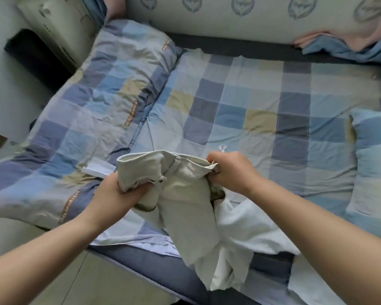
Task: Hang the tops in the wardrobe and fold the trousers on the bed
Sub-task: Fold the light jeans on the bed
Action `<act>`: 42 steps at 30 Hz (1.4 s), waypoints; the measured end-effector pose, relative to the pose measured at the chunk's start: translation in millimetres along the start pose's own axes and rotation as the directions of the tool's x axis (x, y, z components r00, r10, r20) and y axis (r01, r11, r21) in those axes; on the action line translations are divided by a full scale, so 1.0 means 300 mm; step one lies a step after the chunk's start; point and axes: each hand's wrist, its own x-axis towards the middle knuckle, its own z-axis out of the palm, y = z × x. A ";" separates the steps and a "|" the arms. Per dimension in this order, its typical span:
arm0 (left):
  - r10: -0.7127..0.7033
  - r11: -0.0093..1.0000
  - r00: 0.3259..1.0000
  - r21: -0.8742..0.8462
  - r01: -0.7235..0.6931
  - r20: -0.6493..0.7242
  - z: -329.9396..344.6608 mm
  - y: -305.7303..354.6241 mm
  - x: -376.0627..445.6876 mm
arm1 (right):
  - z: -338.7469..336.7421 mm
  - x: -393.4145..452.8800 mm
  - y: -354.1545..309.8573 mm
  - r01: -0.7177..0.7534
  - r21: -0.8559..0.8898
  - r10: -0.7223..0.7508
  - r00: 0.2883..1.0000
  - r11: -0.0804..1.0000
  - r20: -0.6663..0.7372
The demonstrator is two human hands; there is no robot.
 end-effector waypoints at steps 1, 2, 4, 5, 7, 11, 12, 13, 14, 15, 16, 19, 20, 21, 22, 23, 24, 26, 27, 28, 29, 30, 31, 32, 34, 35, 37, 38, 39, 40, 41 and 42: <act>-0.042 0.998 0.998 -0.054 0.040 -0.051 -0.008 0.006 -0.017 | -0.031 0.000 -0.044 -0.026 0.020 0.026 1.000 0.999 -0.004; -0.079 0.990 0.993 -0.124 0.067 -0.089 -0.030 0.021 -0.042 | -0.069 -0.008 -0.105 -0.044 0.043 0.044 0.999 0.998 -0.009; -0.146 0.960 0.979 -0.261 0.106 -0.140 -0.049 0.048 -0.083 | -0.140 -0.024 -0.213 -0.067 0.092 0.068 0.998 0.994 -0.015; -0.162 0.944 0.975 -0.312 0.108 -0.153 -0.071 0.072 -0.111 | -0.180 -0.038 -0.280 -0.074 0.106 0.078 0.997 0.992 -0.030; -0.117 0.928 0.989 -0.365 0.076 -0.092 -0.089 0.125 -0.152 | -0.249 -0.056 -0.395 -0.097 0.160 0.107 0.993 0.982 -0.052; 0.173 0.875 0.978 -0.474 -0.097 0.120 -0.135 0.260 -0.212 | -0.362 -0.087 -0.641 -0.121 0.335 0.154 0.985 0.934 -0.074; 0.203 0.859 0.973 -0.498 -0.121 0.113 -0.143 0.294 -0.217 | -0.388 -0.095 -0.692 -0.123 0.383 0.166 0.983 0.916 -0.080; 0.218 0.843 0.972 -0.518 -0.145 0.082 -0.149 0.326 -0.217 | -0.412 -0.102 -0.734 -0.126 0.431 0.183 0.979 0.893 -0.091; 0.243 0.828 0.969 -0.529 -0.189 0.034 -0.165 0.357 -0.222 | -0.440 -0.114 -0.781 -0.122 0.468 0.196 0.974 0.875 -0.112; 0.270 0.815 0.963 -0.528 -0.238 -0.017 -0.182 0.389 -0.225 | -0.466 -0.125 -0.820 -0.115 0.487 0.203 0.970 0.866 -0.132; 0.290 0.805 0.955 -0.522 -0.281 -0.066 -0.189 0.413 -0.220 | -0.483 -0.130 -0.845 -0.106 0.493 0.203 0.968 0.864 -0.149; 0.255 0.745 0.936 -0.567 -0.351 -0.244 -0.221 0.476 -0.214 | -0.529 -0.160 -0.927 -0.035 0.449 0.143 0.967 0.893 -0.209; 0.225 0.731 0.932 -0.583 -0.354 -0.282 -0.234 0.496 -0.217 | -0.549 -0.174 -0.949 -0.002 0.432 0.114 0.966 0.902 -0.233; 0.207 0.725 0.928 -0.589 -0.358 -0.310 -0.246 0.515 -0.220 | -0.568 -0.191 -0.963 0.026 0.418 0.088 0.964 0.908 -0.252; 0.202 0.731 0.923 -0.576 -0.365 -0.328 -0.259 0.535 -0.219 | -0.587 -0.211 -0.967 0.052 0.401 0.066 0.959 0.915 -0.276; 0.201 0.743 0.919 -0.559 -0.368 -0.338 -0.274 0.556 -0.215 | -0.601 -0.237 -0.961 0.075 0.368 0.046 0.949 0.927 -0.311; 0.170 0.757 0.923 -0.554 -0.346 -0.344 -0.290 0.573 -0.207 | -0.605 -0.273 -0.946 0.098 0.315 0.024 0.932 0.944 -0.362; 0.032 0.753 0.936 -0.608 -0.253 -0.350 -0.328 0.619 -0.192 | -0.581 -0.378 -0.907 0.158 0.191 -0.047 0.873 0.969 -0.485; -0.015 0.745 0.937 -0.629 -0.222 -0.348 -0.344 0.646 -0.186 | -0.552 -0.434 -0.885 0.184 0.134 -0.090 0.853 0.974 -0.514; -0.025 0.747 0.936 -0.628 -0.216 -0.352 -0.357 0.677 -0.187 | -0.521 -0.488 -0.865 0.200 0.100 -0.122 0.851 0.975 -0.510; -0.014 0.751 0.936 -0.621 -0.222 -0.351 -0.365 0.708 -0.191 | -0.486 -0.530 -0.847 0.203 0.103 -0.130 0.867 0.974 -0.481; 0.001 0.747 0.938 -0.623 -0.230 -0.346 -0.370 0.739 -0.200 | -0.457 -0.562 -0.835 0.192 0.139 -0.114 0.891 0.971 -0.439; 0.005 0.739 0.941 -0.633 -0.232 -0.339 -0.373 0.768 -0.210 | -0.431 -0.578 -0.829 0.173 0.188 -0.083 0.908 0.967 -0.411; 0.001 0.731 0.941 -0.643 -0.231 -0.337 -0.374 0.792 -0.217 | -0.411 -0.584 -0.827 0.150 0.233 -0.044 0.913 0.961 -0.405; -0.039 0.715 0.938 -0.665 -0.216 -0.346 -0.377 0.838 -0.230 | -0.392 -0.586 -0.831 0.089 0.306 0.048 0.910 0.948 -0.411; -0.062 0.700 0.935 -0.683 -0.208 -0.348 -0.384 0.863 -0.236 | -0.388 -0.582 -0.835 0.042 0.337 0.103 0.909 0.941 -0.403; -0.073 0.657 0.935 -0.722 -0.217 -0.348 -0.403 0.919 -0.249 | -0.388 -0.578 -0.831 -0.046 0.380 0.203 0.900 0.924 -0.385; -0.059 0.638 0.936 -0.734 -0.233 -0.348 -0.416 0.949 -0.257 | -0.390 -0.576 -0.829 -0.076 0.399 0.240 0.894 0.914 -0.380; -0.040 0.621 0.935 -0.742 -0.253 -0.353 -0.431 0.979 -0.266 | -0.390 -0.574 -0.832 -0.097 0.423 0.271 0.886 0.901 -0.376; -0.016 0.609 0.930 -0.742 -0.281 -0.366 -0.446 1.011 -0.275 | -0.392 -0.574 -0.838 -0.107 0.456 0.300 0.877 0.883 -0.376; 0.006 0.606 0.923 -0.733 -0.310 -0.386 -0.460 1.041 -0.282 | -0.395 -0.572 -0.850 -0.103 0.500 0.324 0.867 0.860 -0.379; 0.023 0.607 0.911 -0.718 -0.340 -0.412 -0.472 1.066 -0.287 | -0.399 -0.571 -0.867 -0.080 0.544 0.336 0.857 0.835 -0.391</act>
